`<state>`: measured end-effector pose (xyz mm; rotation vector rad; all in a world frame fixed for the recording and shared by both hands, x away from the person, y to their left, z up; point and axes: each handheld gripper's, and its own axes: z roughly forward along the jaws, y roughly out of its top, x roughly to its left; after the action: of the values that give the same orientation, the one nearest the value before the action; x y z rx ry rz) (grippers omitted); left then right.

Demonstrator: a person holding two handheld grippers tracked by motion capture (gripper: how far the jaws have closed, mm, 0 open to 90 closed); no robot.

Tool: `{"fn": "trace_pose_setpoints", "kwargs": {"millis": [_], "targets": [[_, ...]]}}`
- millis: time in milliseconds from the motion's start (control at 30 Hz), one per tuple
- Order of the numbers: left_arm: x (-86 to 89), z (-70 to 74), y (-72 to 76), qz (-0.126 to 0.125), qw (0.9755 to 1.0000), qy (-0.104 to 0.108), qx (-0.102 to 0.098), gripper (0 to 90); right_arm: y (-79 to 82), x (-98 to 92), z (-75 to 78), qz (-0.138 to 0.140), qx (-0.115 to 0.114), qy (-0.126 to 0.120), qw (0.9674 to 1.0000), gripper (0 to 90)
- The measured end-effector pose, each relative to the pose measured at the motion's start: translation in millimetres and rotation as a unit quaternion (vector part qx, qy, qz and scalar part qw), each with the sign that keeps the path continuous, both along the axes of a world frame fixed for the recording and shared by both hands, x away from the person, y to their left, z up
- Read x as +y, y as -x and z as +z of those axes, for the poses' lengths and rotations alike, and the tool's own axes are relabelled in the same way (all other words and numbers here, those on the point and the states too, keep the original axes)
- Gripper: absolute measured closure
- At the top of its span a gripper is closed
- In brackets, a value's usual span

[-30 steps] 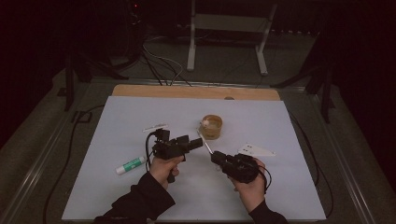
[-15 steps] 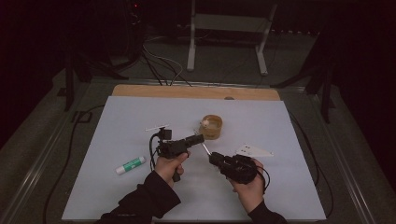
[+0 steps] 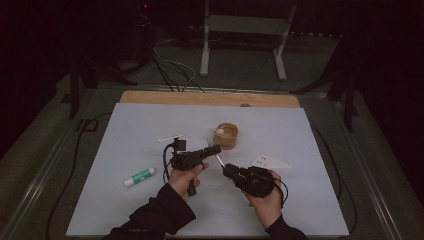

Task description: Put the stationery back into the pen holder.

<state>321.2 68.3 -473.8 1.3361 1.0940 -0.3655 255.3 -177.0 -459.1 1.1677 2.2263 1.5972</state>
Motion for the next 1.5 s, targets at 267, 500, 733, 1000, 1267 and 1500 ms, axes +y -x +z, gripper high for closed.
{"fn": "trace_pose_setpoints", "kwargs": {"millis": [267,500,733,1000,1267,1500], "targets": [[0.7,5.1,1.3,-0.017,0.9995,0.018,-0.021,80.7,1.5,2.7,0.8,0.003,-0.012,0.005,0.9999,74.6],[1.4,12.4,1.9,-0.028,0.998,-0.008,-0.056,80.9,-0.2,0.0,4.3,-0.003,-0.034,0.0,0.9994,39.7],[2.4,23.4,2.9,-0.034,0.9948,-0.032,-0.09,80.9,-0.7,-5.3,5.7,-0.003,-0.029,-0.005,0.9996,27.0],[6.1,38.5,0.8,-0.037,0.9906,-0.056,-0.119,80.9,0.6,-14.6,2.7,0.023,-0.013,-0.013,0.9996,16.0],[7.9,53.4,-1.5,-0.038,0.9849,-0.08,-0.149,80.8,3.2,-22.3,-1.4,0.039,-0.019,-0.012,0.999,8.5],[8.5,63.0,-4.5,-0.038,0.979,-0.1,-0.174,80.8,5.7,-27.3,-5.8,0.042,-0.026,0.001,0.9988,2.3]]}}
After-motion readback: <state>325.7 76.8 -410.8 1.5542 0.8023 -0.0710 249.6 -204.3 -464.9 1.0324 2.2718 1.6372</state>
